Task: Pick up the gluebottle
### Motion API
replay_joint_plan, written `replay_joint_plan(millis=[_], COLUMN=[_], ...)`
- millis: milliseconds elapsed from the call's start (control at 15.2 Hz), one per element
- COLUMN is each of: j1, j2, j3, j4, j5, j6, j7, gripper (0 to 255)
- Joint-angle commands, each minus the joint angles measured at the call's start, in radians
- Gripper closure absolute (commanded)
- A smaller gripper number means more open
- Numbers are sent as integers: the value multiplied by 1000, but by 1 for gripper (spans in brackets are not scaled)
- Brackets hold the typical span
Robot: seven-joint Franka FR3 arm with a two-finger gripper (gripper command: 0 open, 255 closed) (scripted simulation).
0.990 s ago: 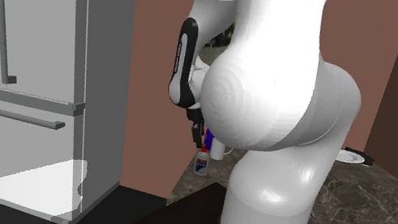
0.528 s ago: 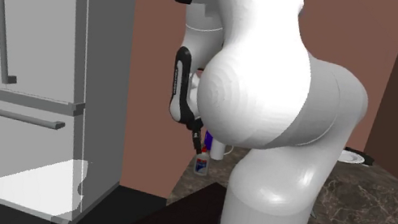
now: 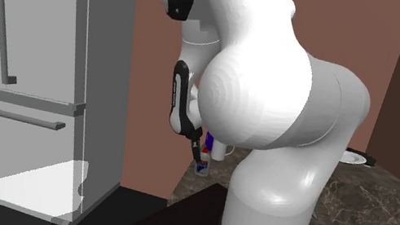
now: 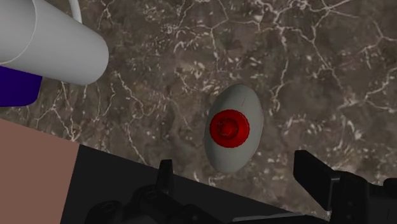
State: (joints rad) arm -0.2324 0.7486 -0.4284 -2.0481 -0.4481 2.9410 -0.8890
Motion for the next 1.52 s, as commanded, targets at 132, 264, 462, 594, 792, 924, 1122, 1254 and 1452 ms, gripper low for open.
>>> replay_joint_plan(millis=[132,264,462,594,792,924,1122,1254,1452], j1=[-3,-3,-3,-3,-2,-1,1,2,3], j2=[11,12,11,11,-18,-45,-86,-114,-154], j3=[1,1,1,1,-1,-2,-2,-3,-4], j4=[5,5,5,6,-8,-19,-33,-42,-53], j5=[1,1,1,1,-2,-3,-5,-6,-7], j6=[7,8,6,6,-7,-23,-47,-64,-91], j7=[1,1,1,1,-7,-15,-27,-36,-49], gripper=[255,255,255,255,255,255,255,255,255])
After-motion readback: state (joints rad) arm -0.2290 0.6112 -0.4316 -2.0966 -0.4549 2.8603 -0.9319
